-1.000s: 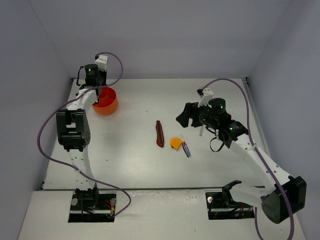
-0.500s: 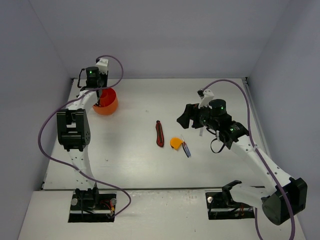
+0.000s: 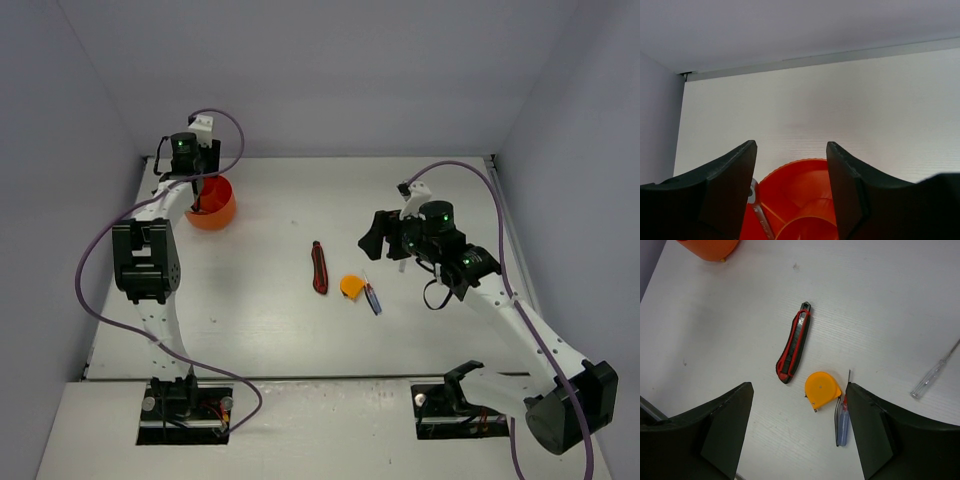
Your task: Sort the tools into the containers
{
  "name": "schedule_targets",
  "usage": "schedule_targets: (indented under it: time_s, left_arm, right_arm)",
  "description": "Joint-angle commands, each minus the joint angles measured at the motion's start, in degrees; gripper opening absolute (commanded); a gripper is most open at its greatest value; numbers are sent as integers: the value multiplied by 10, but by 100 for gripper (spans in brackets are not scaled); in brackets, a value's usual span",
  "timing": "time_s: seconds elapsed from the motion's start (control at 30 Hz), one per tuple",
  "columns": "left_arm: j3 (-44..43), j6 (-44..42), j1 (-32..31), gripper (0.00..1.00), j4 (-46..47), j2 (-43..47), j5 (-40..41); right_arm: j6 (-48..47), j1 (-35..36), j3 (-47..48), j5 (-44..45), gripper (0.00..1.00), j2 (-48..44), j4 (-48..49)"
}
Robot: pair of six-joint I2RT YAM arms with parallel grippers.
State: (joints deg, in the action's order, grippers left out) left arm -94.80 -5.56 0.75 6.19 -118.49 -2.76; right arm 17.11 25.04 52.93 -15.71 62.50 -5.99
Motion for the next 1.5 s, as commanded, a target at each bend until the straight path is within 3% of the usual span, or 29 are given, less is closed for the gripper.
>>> schedule_targets:
  time_s: [0.0,0.2,0.57,0.7,0.93,1.2,1.47]
  left_arm:
    - [-41,68,-1,56,2,91,7]
    - [-63,160,-24,69,-146,173,-22]
    - [77,231,-130,75,-279,349,-63]
    - [154,290,-172,75,-281,406,-65]
    - [248,343,-229,75,-285,465,-55]
    - [249,357,-230,75,-285,461,-65]
    - [230,359,-231,75,-284,440,-84]
  right_arm:
    - [-13,-3,33,62,71,-6,-14]
    - [-6,-5,40,193,72,12,-52]
    - [69,-66,30,227,69,98,-60]
    - [95,-92,44,228,59,157,-60]
    - [95,-105,100,216,57,278,-59]
    - [91,-121,128,204,51,379,-55]
    - [99,-122,131,191,43,412,-53]
